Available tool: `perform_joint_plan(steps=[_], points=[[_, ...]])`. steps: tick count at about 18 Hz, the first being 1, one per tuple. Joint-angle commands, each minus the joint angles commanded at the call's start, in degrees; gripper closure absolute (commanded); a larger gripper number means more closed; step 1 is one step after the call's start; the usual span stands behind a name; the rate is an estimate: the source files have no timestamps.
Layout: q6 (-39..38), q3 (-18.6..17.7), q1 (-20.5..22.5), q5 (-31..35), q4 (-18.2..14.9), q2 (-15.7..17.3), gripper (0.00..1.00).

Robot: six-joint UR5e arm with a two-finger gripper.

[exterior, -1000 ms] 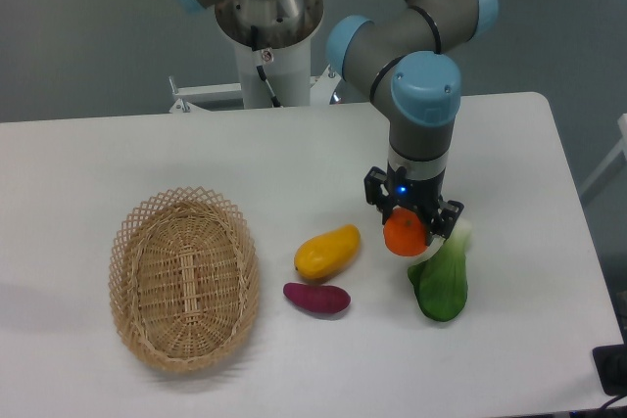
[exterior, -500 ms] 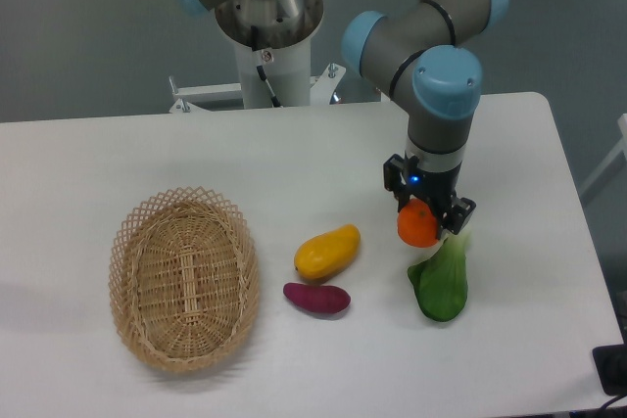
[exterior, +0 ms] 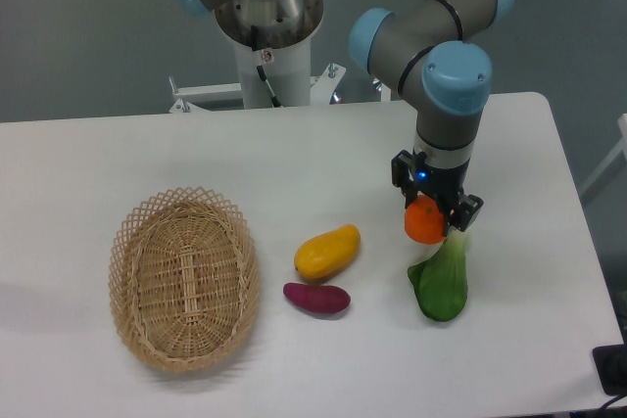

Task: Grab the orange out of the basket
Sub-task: 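Hold the orange raised above the bok choy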

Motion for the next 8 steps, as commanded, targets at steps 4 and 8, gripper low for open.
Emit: perform_joint_plan(steps=[4,8], points=[[0.0,0.0,-0.2,0.1,0.0,-0.1,0.52],[0.6,-0.1,-0.2,0.3,0.1,-0.1,0.52]])
